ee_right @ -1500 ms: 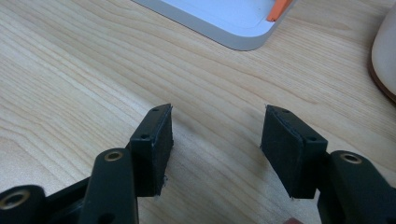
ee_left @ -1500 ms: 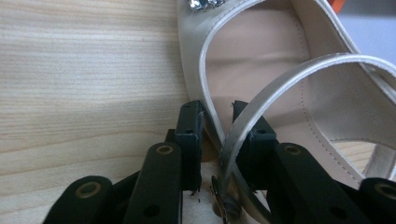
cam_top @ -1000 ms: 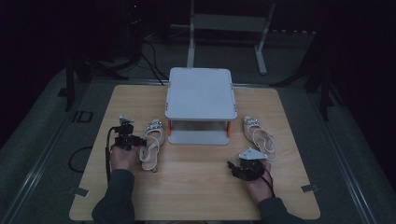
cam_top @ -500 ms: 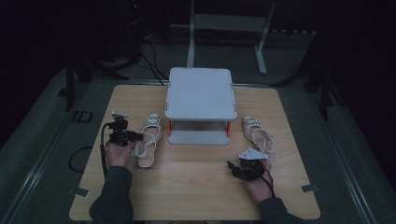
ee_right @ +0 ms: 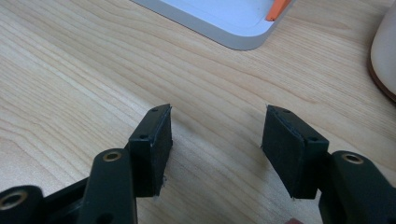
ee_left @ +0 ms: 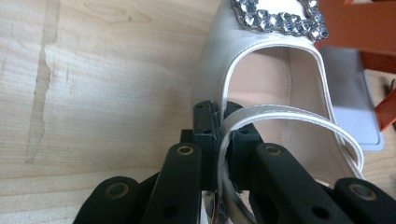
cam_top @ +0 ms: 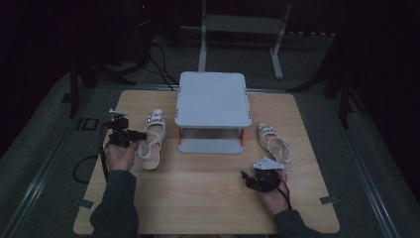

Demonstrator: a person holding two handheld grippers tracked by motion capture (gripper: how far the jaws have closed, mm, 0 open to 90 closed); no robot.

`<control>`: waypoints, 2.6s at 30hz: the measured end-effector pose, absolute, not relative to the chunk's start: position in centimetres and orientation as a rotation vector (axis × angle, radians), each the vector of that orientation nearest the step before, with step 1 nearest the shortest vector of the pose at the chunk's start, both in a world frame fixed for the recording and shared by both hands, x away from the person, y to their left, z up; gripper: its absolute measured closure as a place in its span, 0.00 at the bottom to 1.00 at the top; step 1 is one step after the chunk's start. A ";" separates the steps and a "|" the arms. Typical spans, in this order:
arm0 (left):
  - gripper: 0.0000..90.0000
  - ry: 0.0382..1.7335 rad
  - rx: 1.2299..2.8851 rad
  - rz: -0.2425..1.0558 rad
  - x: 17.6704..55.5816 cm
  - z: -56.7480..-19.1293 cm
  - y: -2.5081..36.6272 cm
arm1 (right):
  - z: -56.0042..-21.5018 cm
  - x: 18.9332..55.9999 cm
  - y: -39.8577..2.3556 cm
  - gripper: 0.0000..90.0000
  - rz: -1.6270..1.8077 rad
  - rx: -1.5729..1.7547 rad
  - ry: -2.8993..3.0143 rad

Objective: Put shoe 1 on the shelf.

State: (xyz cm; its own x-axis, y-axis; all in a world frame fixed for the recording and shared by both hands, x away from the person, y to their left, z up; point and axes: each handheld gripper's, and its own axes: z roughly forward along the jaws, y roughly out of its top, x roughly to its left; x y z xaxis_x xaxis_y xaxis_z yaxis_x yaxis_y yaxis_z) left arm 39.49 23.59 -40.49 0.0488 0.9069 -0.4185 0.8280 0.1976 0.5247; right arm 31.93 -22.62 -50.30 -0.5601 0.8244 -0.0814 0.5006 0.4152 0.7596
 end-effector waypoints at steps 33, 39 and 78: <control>0.94 1.692 1.524 0.198 41.3 -32.3 23.4 | -50.3 31.9 -22.6 0.49 0.974 1.117 2.231; 0.94 1.675 1.524 0.204 42.3 -30.2 22.7 | -50.3 31.9 -22.6 0.49 0.976 1.120 2.230; 0.94 1.704 1.620 0.060 52.7 -27.7 10.8 | -50.3 31.9 -22.7 0.49 0.983 1.126 2.234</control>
